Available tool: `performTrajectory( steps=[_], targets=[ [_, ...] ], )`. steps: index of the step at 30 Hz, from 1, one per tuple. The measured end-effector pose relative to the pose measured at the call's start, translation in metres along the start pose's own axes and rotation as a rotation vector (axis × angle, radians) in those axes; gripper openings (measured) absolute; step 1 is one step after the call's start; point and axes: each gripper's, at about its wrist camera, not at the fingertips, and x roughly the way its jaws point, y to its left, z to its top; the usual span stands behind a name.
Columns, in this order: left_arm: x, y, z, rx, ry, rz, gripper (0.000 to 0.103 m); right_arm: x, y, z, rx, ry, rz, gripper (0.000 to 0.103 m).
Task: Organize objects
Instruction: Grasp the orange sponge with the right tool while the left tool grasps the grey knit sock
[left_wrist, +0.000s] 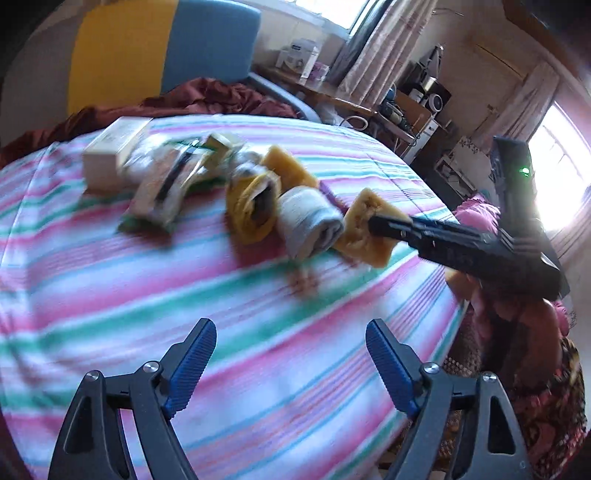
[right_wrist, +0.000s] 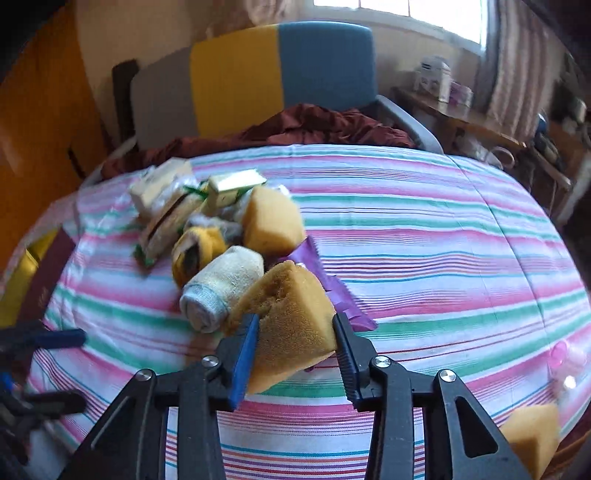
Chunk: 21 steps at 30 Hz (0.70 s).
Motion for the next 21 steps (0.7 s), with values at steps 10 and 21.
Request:
performTrajectory(
  steps=[10, 21],
  targets=[
    [0.051, -0.01, 0.035, -0.12, -0.001, -0.084, 0.072, -0.01, -0.028, 0.001, 0.128, -0.026, -0.076, 0.041],
    [0.088, -0.015, 0.042, -0.13, -0.007, 0.008, 0.051, -0.013, -0.045, 0.002, 0.199, -0.049, -0.075, 0.041]
  ],
)
